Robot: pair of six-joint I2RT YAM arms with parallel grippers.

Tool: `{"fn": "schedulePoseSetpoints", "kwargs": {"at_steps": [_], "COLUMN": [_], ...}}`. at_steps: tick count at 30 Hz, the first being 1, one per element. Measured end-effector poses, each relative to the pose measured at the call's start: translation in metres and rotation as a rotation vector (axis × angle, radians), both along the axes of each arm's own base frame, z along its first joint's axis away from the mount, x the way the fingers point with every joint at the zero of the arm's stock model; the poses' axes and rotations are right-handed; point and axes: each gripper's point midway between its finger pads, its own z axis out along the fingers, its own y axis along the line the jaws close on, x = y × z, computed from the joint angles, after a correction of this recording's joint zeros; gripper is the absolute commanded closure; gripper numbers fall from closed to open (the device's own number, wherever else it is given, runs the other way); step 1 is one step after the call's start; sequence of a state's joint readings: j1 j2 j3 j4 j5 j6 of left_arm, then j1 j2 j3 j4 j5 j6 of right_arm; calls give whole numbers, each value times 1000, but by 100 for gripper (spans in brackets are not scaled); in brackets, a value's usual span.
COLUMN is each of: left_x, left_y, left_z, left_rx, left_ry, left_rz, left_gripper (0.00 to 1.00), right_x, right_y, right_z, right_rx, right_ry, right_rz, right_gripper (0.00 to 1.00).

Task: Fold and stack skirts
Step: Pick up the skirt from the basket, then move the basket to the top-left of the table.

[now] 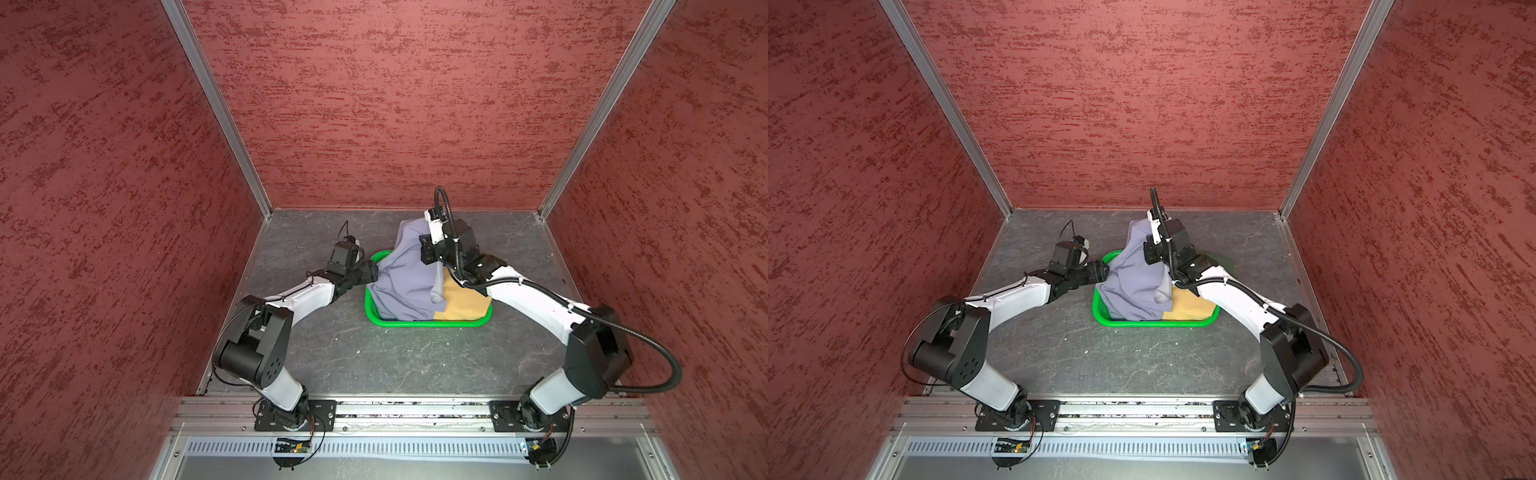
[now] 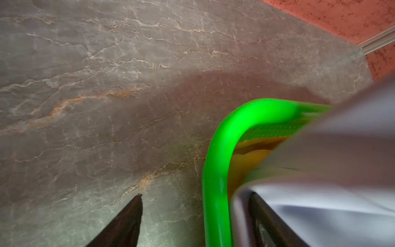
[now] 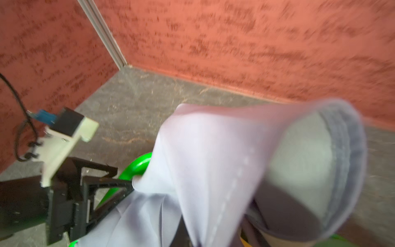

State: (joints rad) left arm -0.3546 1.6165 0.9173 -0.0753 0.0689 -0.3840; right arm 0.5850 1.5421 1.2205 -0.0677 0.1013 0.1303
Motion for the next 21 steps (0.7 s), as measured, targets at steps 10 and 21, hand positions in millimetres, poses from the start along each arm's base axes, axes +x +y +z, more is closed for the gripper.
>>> {"fn": "schedulePoseSetpoints", "kwargs": {"at_steps": [10,21], "left_x": [14,28], "left_y": [-8,-8], "left_z": [-5,-4], "left_rx": [13,2], "left_ry": [19,41], "left_rz": [-11,17], "left_gripper": [73,100], "right_x": [3,-10], "right_y": [-100,-205], "right_z": [83,153], "right_rx": [-5,-43], "right_ry": [-138,-263], "right_rz": [-300,-628], "right_gripper": [100,100]}}
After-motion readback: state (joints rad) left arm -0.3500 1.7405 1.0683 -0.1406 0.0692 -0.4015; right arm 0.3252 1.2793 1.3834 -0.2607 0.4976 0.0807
